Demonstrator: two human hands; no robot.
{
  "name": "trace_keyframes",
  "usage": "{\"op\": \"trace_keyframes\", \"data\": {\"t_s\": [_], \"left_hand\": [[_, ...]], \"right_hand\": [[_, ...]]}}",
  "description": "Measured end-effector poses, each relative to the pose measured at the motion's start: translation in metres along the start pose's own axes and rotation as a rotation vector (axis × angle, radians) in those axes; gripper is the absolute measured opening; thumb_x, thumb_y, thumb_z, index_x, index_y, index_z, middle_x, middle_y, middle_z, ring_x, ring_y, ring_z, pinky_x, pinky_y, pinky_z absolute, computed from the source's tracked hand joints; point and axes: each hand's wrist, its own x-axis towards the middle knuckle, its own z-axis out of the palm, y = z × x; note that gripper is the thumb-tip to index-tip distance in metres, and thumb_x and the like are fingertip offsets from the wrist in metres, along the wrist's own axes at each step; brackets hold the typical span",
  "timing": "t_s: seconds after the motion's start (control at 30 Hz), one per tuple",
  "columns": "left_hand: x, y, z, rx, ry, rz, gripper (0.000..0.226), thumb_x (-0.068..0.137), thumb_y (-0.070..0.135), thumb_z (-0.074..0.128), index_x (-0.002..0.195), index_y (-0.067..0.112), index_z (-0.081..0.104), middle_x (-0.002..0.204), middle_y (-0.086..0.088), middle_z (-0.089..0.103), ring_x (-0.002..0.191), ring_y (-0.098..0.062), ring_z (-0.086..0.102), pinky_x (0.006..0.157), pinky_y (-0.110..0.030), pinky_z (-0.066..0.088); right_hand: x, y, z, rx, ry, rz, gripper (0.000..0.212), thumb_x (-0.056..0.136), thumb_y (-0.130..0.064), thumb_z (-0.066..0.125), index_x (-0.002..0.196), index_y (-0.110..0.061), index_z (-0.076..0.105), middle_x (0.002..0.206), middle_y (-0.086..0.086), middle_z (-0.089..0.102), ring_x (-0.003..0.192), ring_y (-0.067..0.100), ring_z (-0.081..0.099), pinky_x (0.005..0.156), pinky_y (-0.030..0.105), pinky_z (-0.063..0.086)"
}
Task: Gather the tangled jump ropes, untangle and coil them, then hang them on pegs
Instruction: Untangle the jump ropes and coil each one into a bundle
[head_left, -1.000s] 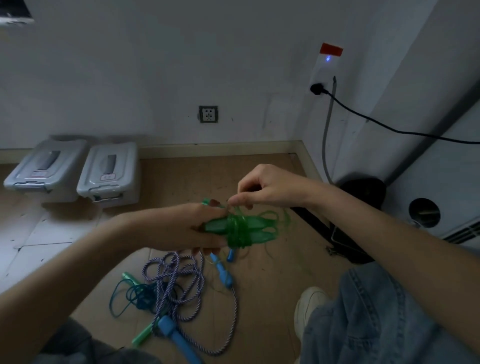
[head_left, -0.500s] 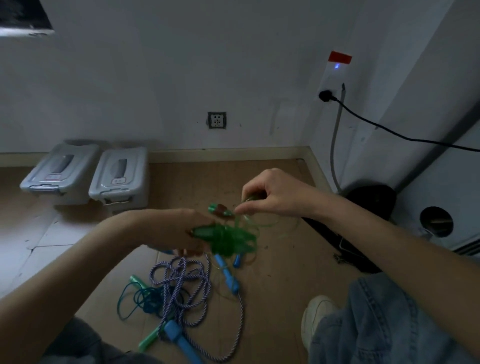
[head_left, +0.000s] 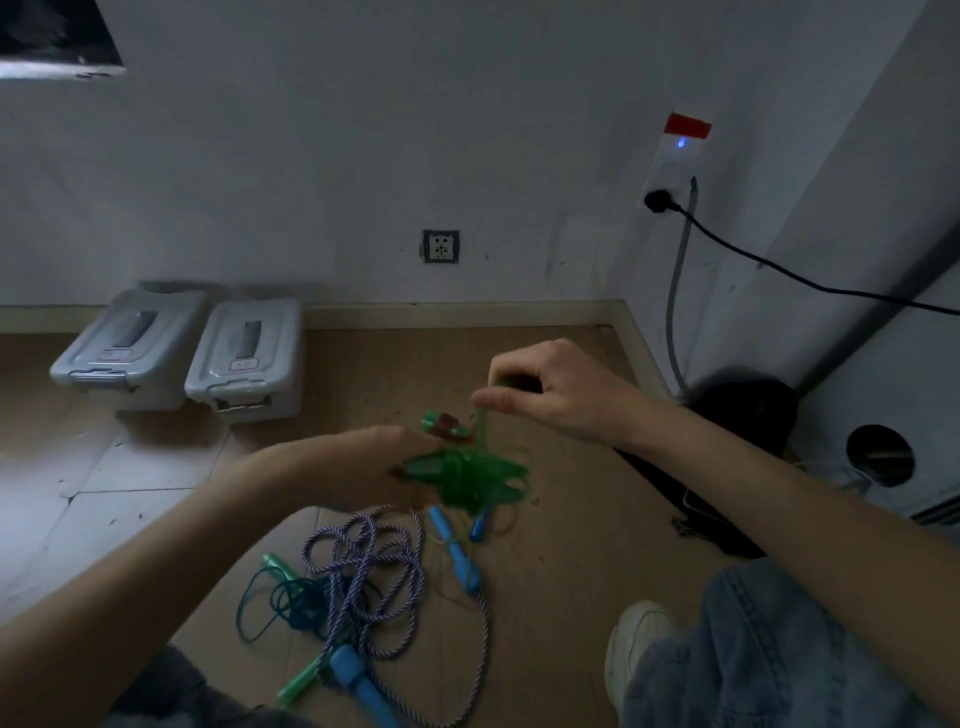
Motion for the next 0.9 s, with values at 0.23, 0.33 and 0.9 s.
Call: {"op": "trace_keyframes", "data": {"t_s": [0.23,0.33,0.9], "left_hand": [[-0.016,0.006,-0.020,-0.679,0.191,0.262,0.016,0.088,0.017,0.047,0.098,0.022,0.059,0.082,0.012,0.063,0.074,0.001,0.059,0.067,-0.011,0.047],[-0.013,-0.002,-0.016,-0.794,0.358,0.096,0.014,0.089,0.013,0.048,0.095,0.015,0.060,0.080,0.004,0.060,0.070,-0.002,0.060,0.065,-0.013,0.049],[0.000,0.001,-0.006,-0.298,0.104,-0.106,0.044,0.075,0.035,0.067,0.113,0.027,0.047,0.100,0.011,0.058,0.087,-0.007,0.059,0.077,-0.024,0.052]], "right_hand": [[-0.003,0.012,0.002,0.198,0.144,0.119,0.034,0.093,-0.026,0.050,0.062,-0.017,0.059,0.050,-0.015,0.051,0.049,0.001,0.046,0.053,0.013,0.033],[-0.002,0.004,0.002,0.061,0.096,0.104,0.025,0.094,-0.026,0.051,0.077,-0.013,0.064,0.058,-0.014,0.051,0.051,0.003,0.044,0.050,0.015,0.030],[-0.003,-0.008,0.001,0.055,-0.039,0.134,0.017,0.091,-0.024,0.056,0.081,-0.011,0.060,0.070,-0.004,0.059,0.056,0.005,0.062,0.049,0.019,0.052]]}}
